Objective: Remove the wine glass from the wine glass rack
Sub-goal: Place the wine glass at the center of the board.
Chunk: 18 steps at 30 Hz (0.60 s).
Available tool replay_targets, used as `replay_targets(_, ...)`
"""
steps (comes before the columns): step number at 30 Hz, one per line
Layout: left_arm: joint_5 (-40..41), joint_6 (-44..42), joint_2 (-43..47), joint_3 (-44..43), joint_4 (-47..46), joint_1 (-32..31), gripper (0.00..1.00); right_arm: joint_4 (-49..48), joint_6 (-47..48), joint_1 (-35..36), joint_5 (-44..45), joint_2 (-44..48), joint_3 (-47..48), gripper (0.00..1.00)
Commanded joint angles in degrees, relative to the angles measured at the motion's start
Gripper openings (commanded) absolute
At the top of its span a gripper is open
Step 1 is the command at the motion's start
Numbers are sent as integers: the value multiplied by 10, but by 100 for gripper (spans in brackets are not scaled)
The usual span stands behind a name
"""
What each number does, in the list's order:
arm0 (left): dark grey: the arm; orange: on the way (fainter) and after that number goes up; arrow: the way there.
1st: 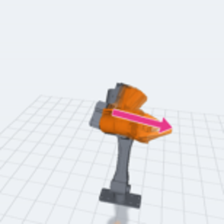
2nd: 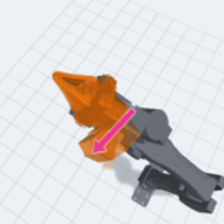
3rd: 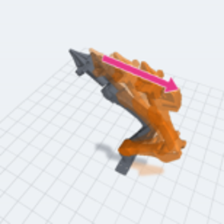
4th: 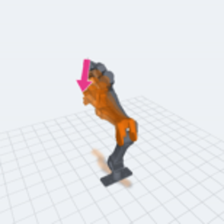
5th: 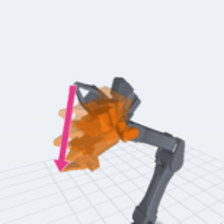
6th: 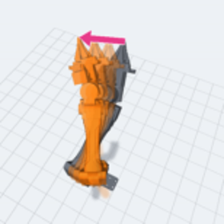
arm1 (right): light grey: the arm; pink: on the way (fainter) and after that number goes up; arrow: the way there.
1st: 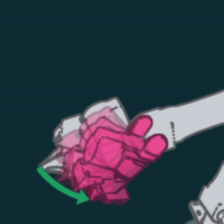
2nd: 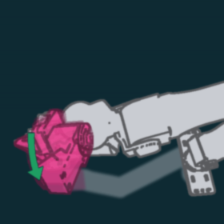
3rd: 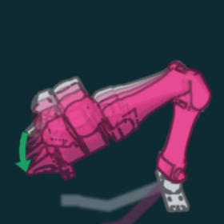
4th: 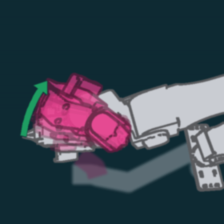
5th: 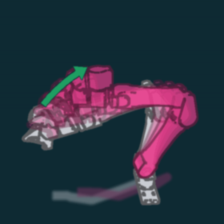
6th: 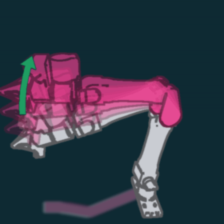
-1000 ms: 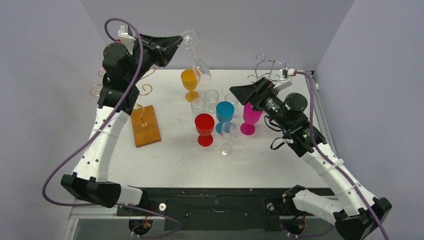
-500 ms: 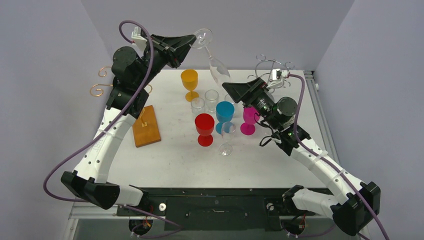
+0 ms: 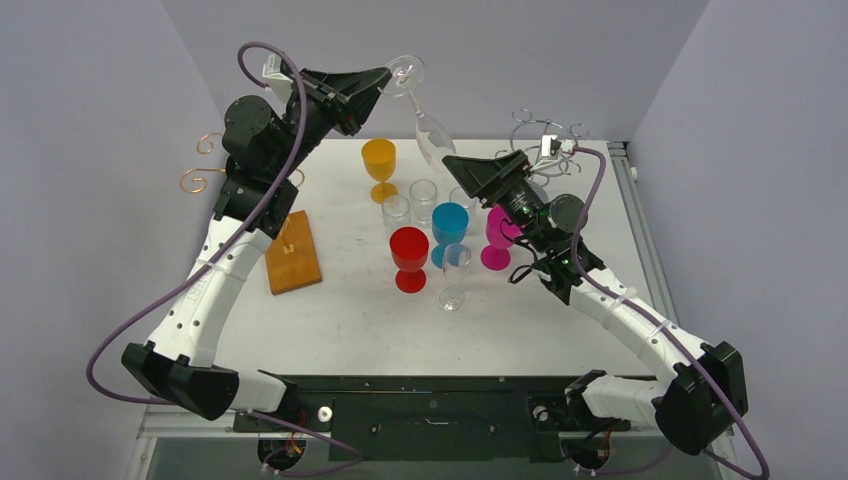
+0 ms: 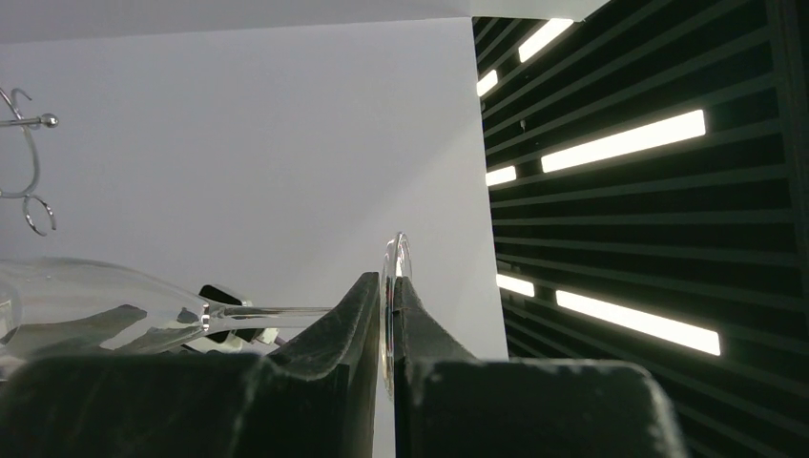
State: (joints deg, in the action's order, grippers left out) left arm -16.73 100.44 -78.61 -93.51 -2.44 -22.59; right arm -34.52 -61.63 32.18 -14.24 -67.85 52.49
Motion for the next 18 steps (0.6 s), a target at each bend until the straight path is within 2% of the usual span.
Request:
replay_targets(1, -9, 15, 24, -8, -48, -3, 0, -76, -21, -3, -20, -5, 7, 92)
replay_targets(18, -3, 15, 27, -14, -42, -2, 0, -46, -8, -8, 5, 22, -21, 91)
